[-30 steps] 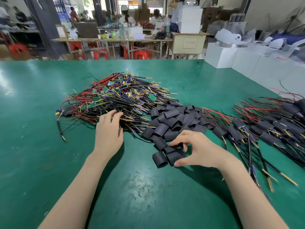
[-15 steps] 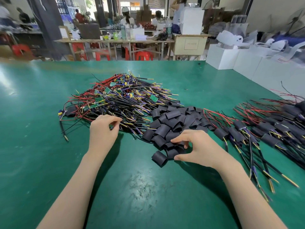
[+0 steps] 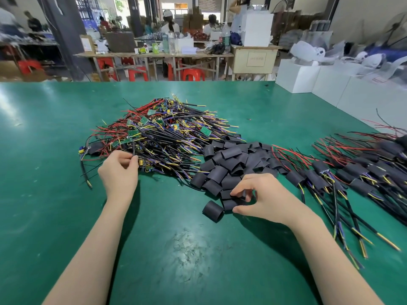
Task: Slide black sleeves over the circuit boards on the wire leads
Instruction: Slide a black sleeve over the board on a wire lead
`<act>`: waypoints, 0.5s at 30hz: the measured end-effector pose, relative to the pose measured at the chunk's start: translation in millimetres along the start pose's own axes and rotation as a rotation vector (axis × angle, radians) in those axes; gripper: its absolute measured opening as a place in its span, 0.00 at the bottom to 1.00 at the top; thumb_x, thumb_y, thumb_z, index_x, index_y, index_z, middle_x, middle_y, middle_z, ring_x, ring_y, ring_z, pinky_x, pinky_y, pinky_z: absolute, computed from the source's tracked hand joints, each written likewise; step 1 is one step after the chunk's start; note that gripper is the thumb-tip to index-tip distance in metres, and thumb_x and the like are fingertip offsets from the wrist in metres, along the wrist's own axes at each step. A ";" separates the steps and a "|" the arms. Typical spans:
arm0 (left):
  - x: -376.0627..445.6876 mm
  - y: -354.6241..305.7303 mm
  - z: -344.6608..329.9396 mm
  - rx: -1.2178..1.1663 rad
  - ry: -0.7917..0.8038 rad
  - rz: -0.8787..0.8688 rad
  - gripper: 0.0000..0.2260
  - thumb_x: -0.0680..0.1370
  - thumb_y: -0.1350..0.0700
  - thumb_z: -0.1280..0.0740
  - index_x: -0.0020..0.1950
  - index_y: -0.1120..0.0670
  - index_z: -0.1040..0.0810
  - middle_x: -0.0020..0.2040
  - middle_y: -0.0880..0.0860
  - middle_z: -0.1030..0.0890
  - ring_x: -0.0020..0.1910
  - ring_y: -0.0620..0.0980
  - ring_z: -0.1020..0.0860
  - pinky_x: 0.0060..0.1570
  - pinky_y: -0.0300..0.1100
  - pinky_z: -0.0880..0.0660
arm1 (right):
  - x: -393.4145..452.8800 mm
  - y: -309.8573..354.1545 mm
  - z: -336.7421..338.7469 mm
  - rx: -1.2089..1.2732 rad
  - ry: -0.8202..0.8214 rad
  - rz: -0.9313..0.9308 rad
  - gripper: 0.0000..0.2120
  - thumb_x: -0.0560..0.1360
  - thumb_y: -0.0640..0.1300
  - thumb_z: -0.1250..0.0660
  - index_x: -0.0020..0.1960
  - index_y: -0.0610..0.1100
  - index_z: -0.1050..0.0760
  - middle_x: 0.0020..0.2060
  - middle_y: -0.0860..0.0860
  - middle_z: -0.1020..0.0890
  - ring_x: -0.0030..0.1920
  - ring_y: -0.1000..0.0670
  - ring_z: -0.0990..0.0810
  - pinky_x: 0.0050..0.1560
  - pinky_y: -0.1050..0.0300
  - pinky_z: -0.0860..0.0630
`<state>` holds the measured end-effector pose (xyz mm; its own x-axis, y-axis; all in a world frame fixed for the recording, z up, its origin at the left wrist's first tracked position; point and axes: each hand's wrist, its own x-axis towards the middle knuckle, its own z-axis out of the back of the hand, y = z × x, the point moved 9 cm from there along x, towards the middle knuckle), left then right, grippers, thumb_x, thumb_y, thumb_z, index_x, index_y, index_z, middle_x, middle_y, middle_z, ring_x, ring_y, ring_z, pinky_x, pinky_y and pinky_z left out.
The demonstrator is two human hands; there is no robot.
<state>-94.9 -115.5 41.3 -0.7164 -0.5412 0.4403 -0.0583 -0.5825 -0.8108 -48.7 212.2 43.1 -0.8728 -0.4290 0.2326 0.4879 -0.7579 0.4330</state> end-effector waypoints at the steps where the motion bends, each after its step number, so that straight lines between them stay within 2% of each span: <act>1: -0.3 -3.2 2.1 -0.001 -0.013 -0.004 0.03 0.75 0.60 0.30 0.45 0.60 0.19 0.39 0.54 0.18 0.39 0.52 0.21 0.46 0.39 0.29 | 0.1 0.3 -0.3 -0.004 0.002 -0.001 0.12 0.63 0.50 0.23 0.45 0.50 0.18 0.37 0.55 0.22 0.36 0.56 0.24 0.38 0.61 0.29; 5: -8.1 -20.9 8.6 0.021 -0.044 -0.046 0.02 0.73 0.60 0.29 0.43 0.58 0.18 0.36 0.51 0.20 0.37 0.50 0.21 0.44 0.37 0.30 | -0.5 -0.2 -1.7 -0.019 0.020 -0.003 0.13 0.63 0.52 0.23 0.45 0.50 0.19 0.38 0.55 0.22 0.39 0.55 0.24 0.42 0.58 0.26; 9: -17.2 -38.6 10.3 0.006 -0.033 -0.110 0.04 0.72 0.61 0.28 0.46 0.57 0.19 0.33 0.48 0.21 0.35 0.50 0.22 0.43 0.37 0.31 | 0.3 -1.1 -1.0 -0.054 0.030 0.001 0.14 0.63 0.53 0.23 0.45 0.50 0.21 0.38 0.56 0.22 0.38 0.56 0.24 0.40 0.58 0.27; 13: -13.9 -31.5 -8.7 0.269 0.226 -0.121 0.05 0.69 0.63 0.29 0.41 0.54 0.19 0.29 0.47 0.21 0.36 0.53 0.20 0.48 0.43 0.26 | 0.6 0.4 -1.0 -0.041 0.030 0.003 0.13 0.63 0.53 0.23 0.44 0.50 0.21 0.38 0.56 0.22 0.38 0.55 0.24 0.42 0.55 0.25; 15: -12.9 -23.5 -14.3 0.289 0.334 -0.075 0.06 0.68 0.64 0.30 0.36 0.53 0.20 0.27 0.50 0.19 0.32 0.51 0.18 0.49 0.46 0.21 | -0.2 0.3 -0.8 -0.037 0.029 0.002 0.13 0.63 0.53 0.23 0.44 0.50 0.21 0.38 0.56 0.22 0.38 0.55 0.24 0.42 0.54 0.25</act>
<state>-94.2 -86.1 49.2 -0.9057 -0.2927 0.3065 0.0436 -0.7837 -0.6196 -48.3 211.6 42.5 -0.8713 -0.4445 0.2082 0.4906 -0.7744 0.3995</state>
